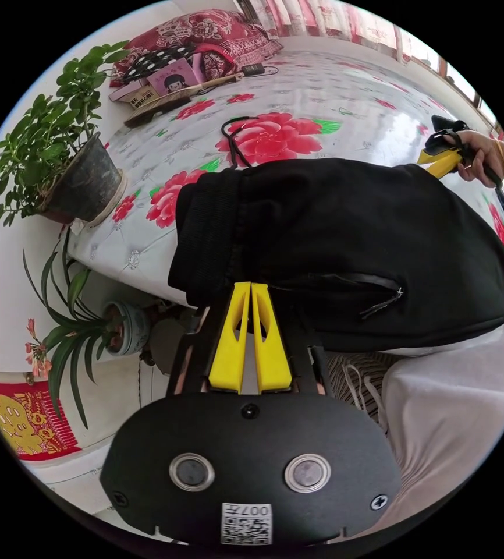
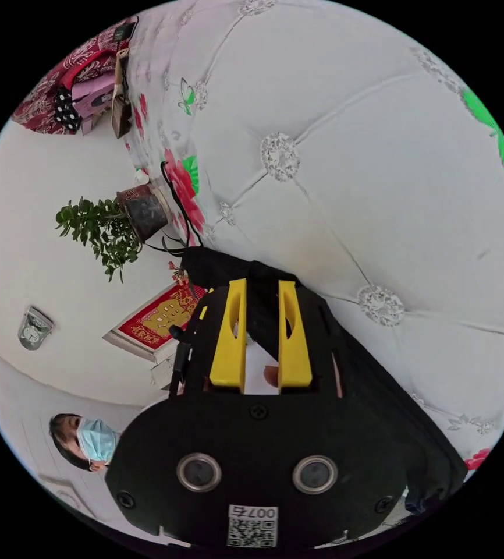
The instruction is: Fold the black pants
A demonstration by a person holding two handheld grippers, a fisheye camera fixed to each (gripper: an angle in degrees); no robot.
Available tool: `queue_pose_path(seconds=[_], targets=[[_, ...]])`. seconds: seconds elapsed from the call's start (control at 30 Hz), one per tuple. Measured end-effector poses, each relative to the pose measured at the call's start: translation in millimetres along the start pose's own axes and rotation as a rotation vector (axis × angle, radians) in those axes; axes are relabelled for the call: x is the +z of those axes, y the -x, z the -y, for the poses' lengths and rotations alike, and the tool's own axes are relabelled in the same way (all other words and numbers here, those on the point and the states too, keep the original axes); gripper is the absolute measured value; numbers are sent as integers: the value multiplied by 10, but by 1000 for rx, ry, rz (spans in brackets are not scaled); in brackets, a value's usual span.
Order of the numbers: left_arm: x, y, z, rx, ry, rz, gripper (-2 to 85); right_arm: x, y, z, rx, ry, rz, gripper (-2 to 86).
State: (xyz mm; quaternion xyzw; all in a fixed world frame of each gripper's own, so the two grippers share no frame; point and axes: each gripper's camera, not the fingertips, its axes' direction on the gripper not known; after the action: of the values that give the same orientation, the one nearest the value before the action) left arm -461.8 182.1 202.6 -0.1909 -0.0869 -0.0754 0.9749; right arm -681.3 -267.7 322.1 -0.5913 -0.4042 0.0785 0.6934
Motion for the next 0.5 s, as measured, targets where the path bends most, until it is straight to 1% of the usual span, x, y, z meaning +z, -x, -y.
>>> queue_pose_path(seconds=[0.07,0.1,0.2,0.33,0.43,0.5], targets=[[5,5,-6,-5,-4,-3,-10,204,-163,49,41,-9,142,33],[8,6,-7,-4,-5,-3,-10,255,-197,60,48,-13,158,30],[18,11,-8,10,-6,-3,-10,398,-350,53,58,-17,113,18],[32,40,-25,12,-14,-14,-10,294,-570,-113,12,-70,131,4],[44,64,-33,7,-16,-18,-10,189,-667,-267,-32,-143,119,-1],[54,80,-38,6,-16,-17,-10,131,-715,-383,-53,-200,69,-1]])
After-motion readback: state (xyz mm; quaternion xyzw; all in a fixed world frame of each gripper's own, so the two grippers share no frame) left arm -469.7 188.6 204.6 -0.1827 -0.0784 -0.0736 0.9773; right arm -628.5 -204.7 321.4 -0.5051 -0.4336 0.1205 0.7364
